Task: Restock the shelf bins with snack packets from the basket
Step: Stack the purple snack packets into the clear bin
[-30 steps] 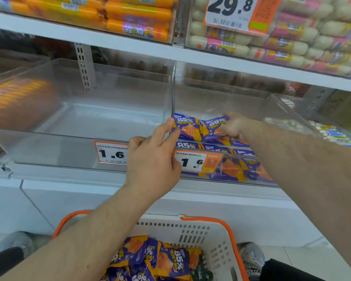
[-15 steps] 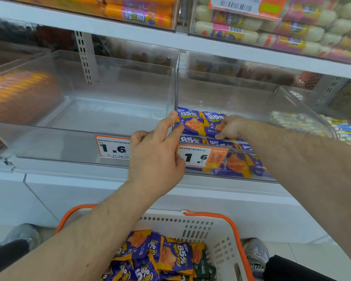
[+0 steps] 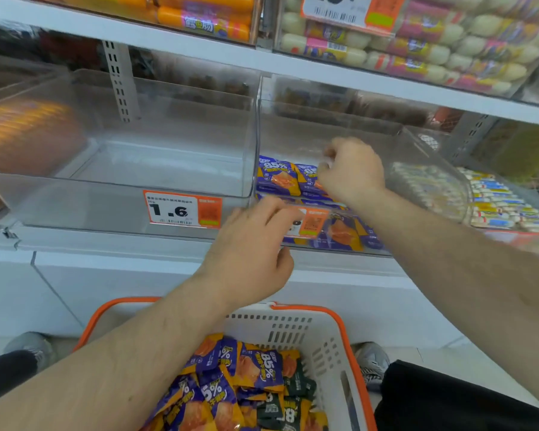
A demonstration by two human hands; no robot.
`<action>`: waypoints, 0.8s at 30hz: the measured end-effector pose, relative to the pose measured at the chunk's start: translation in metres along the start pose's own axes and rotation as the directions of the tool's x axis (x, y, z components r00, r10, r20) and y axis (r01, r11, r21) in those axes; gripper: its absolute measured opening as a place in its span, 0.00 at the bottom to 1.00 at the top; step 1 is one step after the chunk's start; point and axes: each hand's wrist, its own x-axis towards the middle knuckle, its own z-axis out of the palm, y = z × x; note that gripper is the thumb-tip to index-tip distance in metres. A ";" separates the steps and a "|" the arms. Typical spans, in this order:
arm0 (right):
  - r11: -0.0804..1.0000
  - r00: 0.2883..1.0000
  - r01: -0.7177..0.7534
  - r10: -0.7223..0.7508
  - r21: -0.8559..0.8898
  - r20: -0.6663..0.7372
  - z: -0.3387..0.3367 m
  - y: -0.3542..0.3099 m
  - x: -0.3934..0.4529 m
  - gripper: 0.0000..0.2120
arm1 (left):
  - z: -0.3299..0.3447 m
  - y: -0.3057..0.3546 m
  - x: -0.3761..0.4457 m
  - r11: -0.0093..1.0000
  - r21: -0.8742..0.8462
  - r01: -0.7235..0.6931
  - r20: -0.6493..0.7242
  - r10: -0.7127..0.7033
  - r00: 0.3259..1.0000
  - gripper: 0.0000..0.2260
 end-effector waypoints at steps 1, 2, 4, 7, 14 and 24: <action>0.986 0.963 0.166 -0.160 0.008 -0.218 -0.005 -0.007 -0.018 0.09 | -0.001 0.002 -0.005 1.000 -0.026 -0.003 0.187 0.008 0.982 0.19; 0.945 0.876 0.327 -0.298 0.011 -0.379 -0.007 -0.013 -0.039 0.06 | 0.000 0.002 -0.011 1.000 -0.008 0.025 0.412 -0.019 0.911 0.18; 0.836 0.743 0.546 -0.451 0.058 -0.495 0.004 -0.025 -0.084 0.02 | 0.004 -0.004 -0.025 0.989 0.129 0.076 0.772 -0.148 0.618 0.19; 0.803 0.842 0.533 -0.473 0.266 -0.261 0.051 -0.029 -0.149 0.05 | 0.012 -0.016 -0.047 0.965 0.255 0.065 0.936 -0.263 0.235 0.17; 0.998 0.537 -0.015 -0.041 0.059 0.842 0.163 -0.015 -0.246 0.17 | 0.026 -0.037 -0.069 0.935 0.283 0.212 0.919 -0.328 0.219 0.15; 0.984 0.404 0.126 0.061 -0.122 0.913 0.208 -0.015 -0.310 0.46 | 0.031 -0.043 -0.069 0.939 0.265 0.219 0.924 -0.312 0.222 0.06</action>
